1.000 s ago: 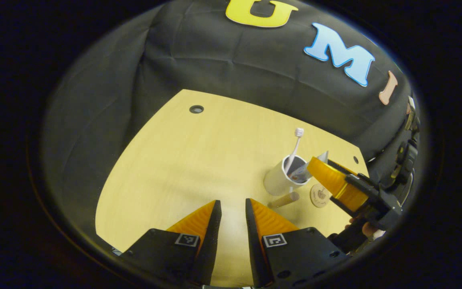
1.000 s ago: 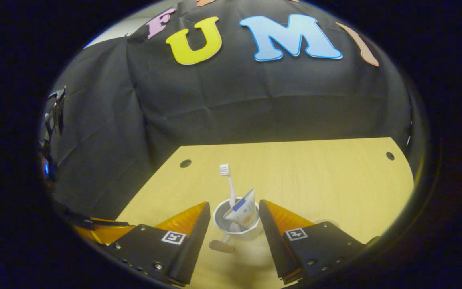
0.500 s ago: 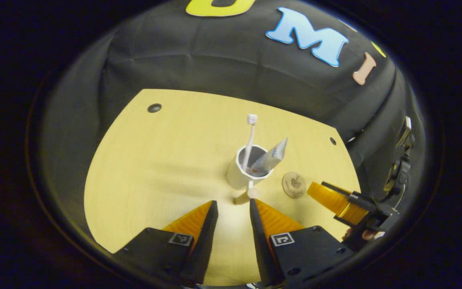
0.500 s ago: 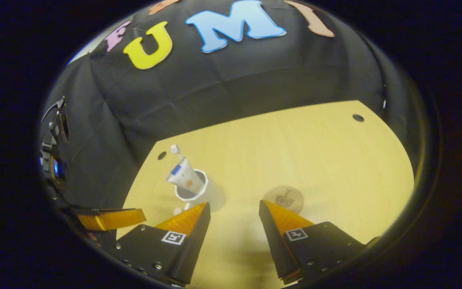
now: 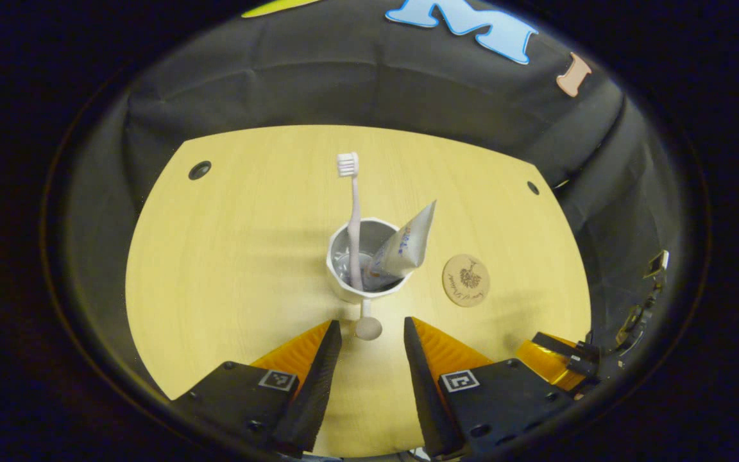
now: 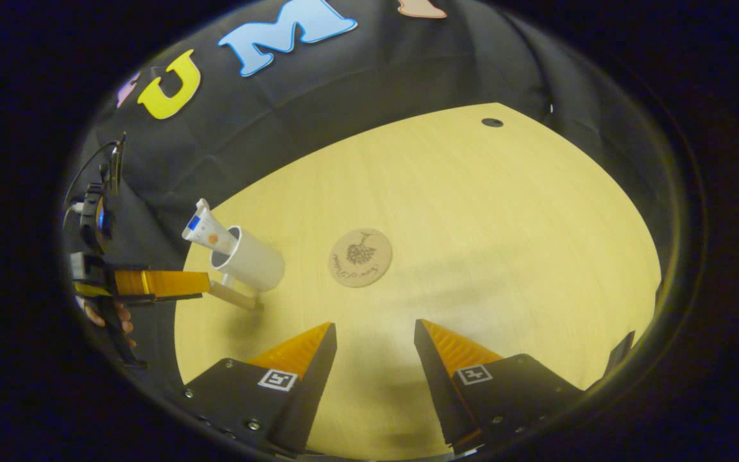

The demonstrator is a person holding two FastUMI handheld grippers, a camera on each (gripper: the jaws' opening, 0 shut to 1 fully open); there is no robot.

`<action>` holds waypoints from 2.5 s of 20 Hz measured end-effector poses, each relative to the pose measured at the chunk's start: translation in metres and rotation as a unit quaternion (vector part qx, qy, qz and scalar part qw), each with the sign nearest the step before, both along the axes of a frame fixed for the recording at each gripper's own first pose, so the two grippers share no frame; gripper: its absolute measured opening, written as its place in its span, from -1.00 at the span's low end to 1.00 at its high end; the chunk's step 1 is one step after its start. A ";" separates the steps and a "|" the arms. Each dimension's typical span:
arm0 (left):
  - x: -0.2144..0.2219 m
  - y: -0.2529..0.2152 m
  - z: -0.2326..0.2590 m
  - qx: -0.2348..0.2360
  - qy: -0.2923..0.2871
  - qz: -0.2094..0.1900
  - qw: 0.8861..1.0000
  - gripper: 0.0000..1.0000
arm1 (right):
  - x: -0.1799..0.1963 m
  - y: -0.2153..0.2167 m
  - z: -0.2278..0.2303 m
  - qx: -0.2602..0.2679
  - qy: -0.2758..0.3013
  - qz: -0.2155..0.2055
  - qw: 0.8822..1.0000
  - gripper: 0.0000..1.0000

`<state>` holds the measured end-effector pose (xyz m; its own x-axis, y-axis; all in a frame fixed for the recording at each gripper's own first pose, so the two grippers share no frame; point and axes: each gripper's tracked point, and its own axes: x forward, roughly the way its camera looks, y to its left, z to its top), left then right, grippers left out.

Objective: Put the toothbrush and toothpaste on the desktop into the cup, then pick up the cup and place it on the coaster on the desktop.

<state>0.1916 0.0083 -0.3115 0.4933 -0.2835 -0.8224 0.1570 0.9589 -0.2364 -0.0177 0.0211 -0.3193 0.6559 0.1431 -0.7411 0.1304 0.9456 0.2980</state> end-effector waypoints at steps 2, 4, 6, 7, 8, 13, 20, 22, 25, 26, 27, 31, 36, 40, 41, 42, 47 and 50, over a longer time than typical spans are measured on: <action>0.005 0.002 -0.010 0.019 0.019 -0.003 1.000 0.36 | -0.006 -0.010 -0.002 0.004 0.005 -0.013 1.000 0.49; 0.007 0.001 -0.018 0.029 0.037 -0.003 0.999 0.35 | -0.007 -0.016 -0.004 0.006 0.008 -0.022 1.000 0.49; 0.011 0.000 -0.025 0.035 0.048 -0.002 0.998 0.34 | -0.007 -0.023 -0.005 0.007 0.010 -0.028 1.000 0.49; 0.013 -0.001 -0.029 0.039 0.055 -0.002 0.998 0.35 | -0.008 -0.027 -0.005 0.007 0.012 -0.029 0.999 0.49; 0.014 -0.001 -0.034 0.044 0.061 -0.002 0.997 0.34 | -0.008 -0.029 -0.006 0.007 0.014 -0.031 0.999 0.49; 0.024 0.002 -0.051 0.076 0.082 -0.002 0.994 0.15 | -0.013 -0.042 -0.015 0.011 0.024 -0.039 0.999 0.49; 0.026 0.002 -0.058 0.089 0.092 0.006 0.992 -0.22 | -0.017 -0.050 -0.026 0.021 0.042 -0.043 0.998 0.49; 0.025 0.003 -0.058 0.086 0.090 0.011 0.992 -0.38 | -0.016 -0.051 -0.026 0.022 0.043 -0.044 0.998 0.50; 0.025 0.004 -0.054 0.080 0.083 0.012 0.993 -0.44 | -0.015 -0.052 -0.026 0.023 0.042 -0.045 0.998 0.49; 0.025 0.002 -0.054 0.077 0.081 0.013 0.994 -0.44 | -0.015 -0.053 -0.025 0.023 0.042 -0.045 0.998 0.49; 0.024 0.001 -0.053 0.074 0.082 0.014 0.994 -0.44 | -0.015 -0.053 -0.026 0.023 0.042 -0.046 0.998 0.49; 0.020 -0.004 -0.045 0.075 0.075 0.011 0.994 -0.44 | -0.016 -0.054 -0.026 0.024 0.040 -0.049 0.998 0.49; 0.022 -0.023 -0.023 0.096 0.040 -0.021 0.994 -0.54 | -0.019 -0.055 -0.023 0.025 0.034 -0.051 0.998 0.50; 0.016 -0.062 -0.013 0.090 0.027 -0.058 0.994 -0.45 | -0.024 -0.060 -0.022 0.027 0.030 -0.055 0.998 0.49; 0.014 -0.074 -0.013 0.085 0.027 -0.068 0.994 -0.45 | -0.027 -0.063 -0.021 0.027 0.029 -0.057 0.998 0.50; 0.012 -0.086 -0.013 0.080 0.028 -0.075 0.994 -0.45 | -0.029 -0.066 -0.021 0.027 0.029 -0.060 0.997 0.50; 0.014 -0.119 -0.017 0.072 0.029 -0.107 0.991 -0.45 | -0.042 -0.087 -0.017 0.028 0.024 -0.086 0.996 0.49; 0.016 -0.125 -0.029 0.074 0.036 -0.117 0.990 -0.45 | -0.056 -0.100 -0.014 0.029 0.024 -0.102 0.994 0.50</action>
